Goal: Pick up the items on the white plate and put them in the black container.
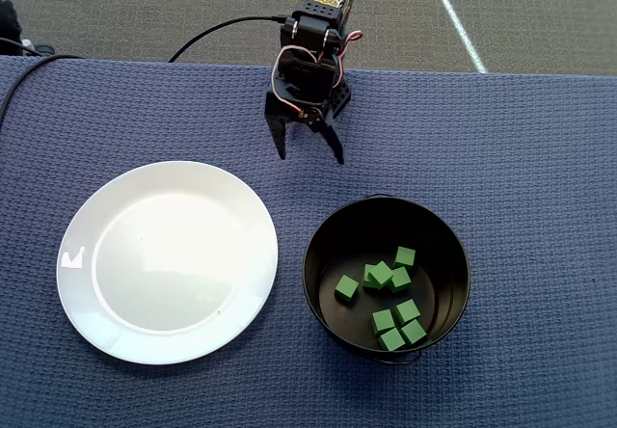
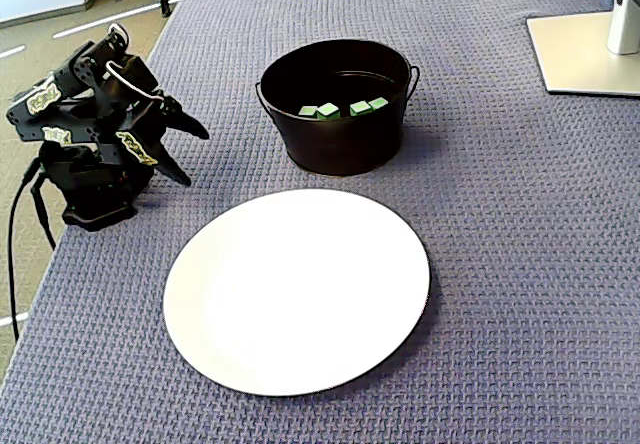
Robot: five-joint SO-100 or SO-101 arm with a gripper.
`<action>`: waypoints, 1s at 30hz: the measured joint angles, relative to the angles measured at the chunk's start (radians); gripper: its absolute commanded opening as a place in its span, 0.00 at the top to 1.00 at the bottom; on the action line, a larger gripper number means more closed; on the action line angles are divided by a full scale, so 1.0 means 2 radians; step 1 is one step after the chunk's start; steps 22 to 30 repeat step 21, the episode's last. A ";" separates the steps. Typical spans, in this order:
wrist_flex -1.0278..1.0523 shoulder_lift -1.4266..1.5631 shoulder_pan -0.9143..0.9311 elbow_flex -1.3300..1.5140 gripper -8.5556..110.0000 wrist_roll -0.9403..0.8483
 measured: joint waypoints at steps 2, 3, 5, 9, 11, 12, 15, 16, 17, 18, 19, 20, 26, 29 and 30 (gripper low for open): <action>0.006 0.000 -0.001 0.012 0.60 -0.013; 0.007 0.001 0.000 0.013 0.60 -0.015; 0.011 0.003 -0.007 0.016 0.61 -0.020; 0.012 0.005 -0.009 0.019 0.62 -0.020; 0.014 0.005 -0.009 0.021 0.61 -0.020; 0.015 0.005 -0.009 0.021 0.61 -0.020; 0.015 0.005 -0.009 0.021 0.61 -0.021; 0.015 0.005 -0.009 0.021 0.61 -0.021; 0.016 0.005 -0.009 0.021 0.61 -0.021; 0.017 0.005 -0.009 0.021 0.61 -0.021; 0.017 0.005 -0.009 0.021 0.61 -0.021; 0.017 0.005 -0.009 0.021 0.61 -0.021; 0.017 0.005 -0.011 0.021 0.61 -0.021; 0.017 0.005 -0.011 0.021 0.61 -0.021; 0.017 0.005 -0.011 0.021 0.61 -0.021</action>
